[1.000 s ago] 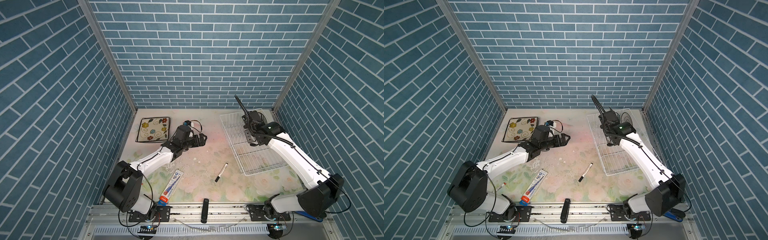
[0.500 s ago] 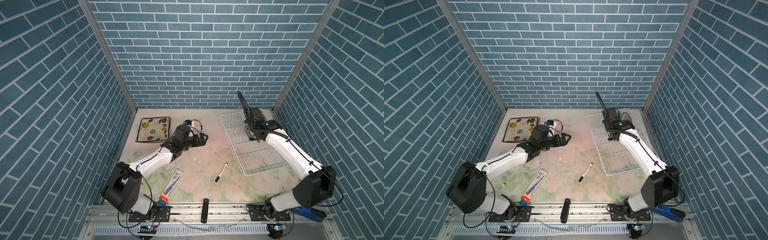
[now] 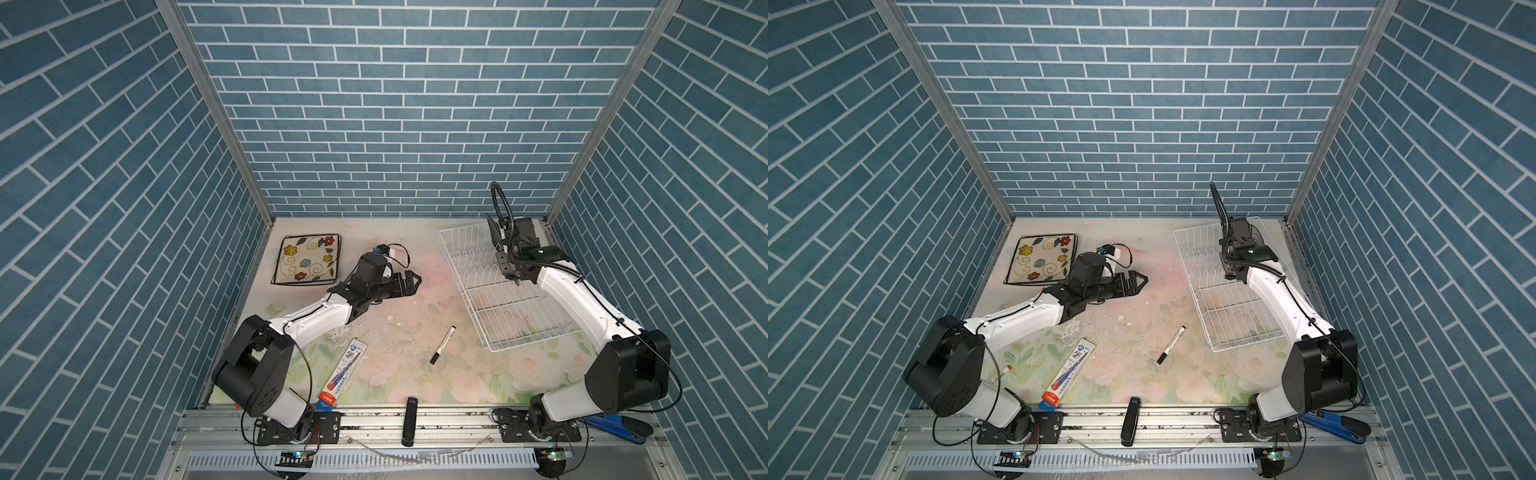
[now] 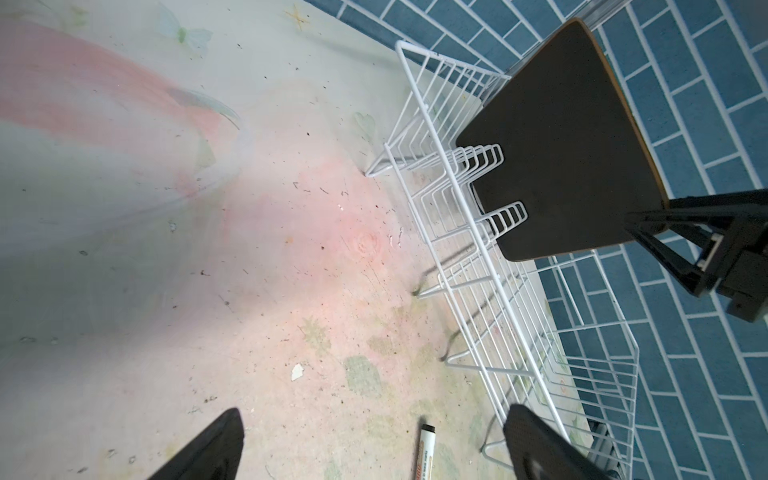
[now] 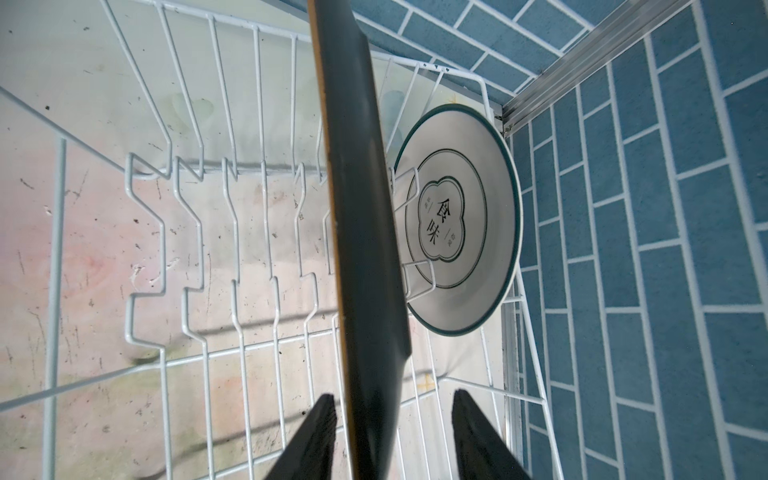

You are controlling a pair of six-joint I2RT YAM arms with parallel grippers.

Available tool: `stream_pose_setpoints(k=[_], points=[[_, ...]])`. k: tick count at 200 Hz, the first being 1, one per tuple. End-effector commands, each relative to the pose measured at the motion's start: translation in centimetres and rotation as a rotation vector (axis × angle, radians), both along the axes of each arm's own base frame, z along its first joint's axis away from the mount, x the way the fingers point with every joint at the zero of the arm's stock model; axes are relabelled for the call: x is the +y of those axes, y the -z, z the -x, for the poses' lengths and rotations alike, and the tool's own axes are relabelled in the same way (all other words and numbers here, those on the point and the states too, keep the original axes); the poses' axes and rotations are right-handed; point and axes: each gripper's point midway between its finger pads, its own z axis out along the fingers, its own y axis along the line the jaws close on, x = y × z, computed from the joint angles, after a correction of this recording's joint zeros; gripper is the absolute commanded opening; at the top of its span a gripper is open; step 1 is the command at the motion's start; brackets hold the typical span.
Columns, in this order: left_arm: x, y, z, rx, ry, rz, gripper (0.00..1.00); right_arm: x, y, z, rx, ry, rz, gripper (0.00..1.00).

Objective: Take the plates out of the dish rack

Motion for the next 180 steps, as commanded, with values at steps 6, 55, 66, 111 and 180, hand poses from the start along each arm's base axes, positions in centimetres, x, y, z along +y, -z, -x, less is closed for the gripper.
stream_pose_setpoints(k=[6,55,66,111,180], points=[[-1.6,0.0,0.2,0.004,0.026,0.002,1.0,0.2,1.1,-0.5,0.008,-0.038,-0.007,0.44],[-3.6,0.3,0.7,0.016,0.065,-0.003,1.0,-0.3,2.2,-1.3,0.017,-0.035,-0.001,0.36],[-3.9,0.3,0.7,0.018,0.068,-0.006,1.0,-0.3,2.3,-1.4,0.02,-0.037,-0.004,0.34],[-5.0,0.8,0.9,0.022,0.086,-0.027,1.0,-0.5,3.0,-1.8,0.036,-0.028,0.01,0.3],[-5.5,0.8,1.1,0.025,0.099,-0.027,1.0,-0.7,3.6,-2.4,0.038,-0.022,0.012,0.24]])
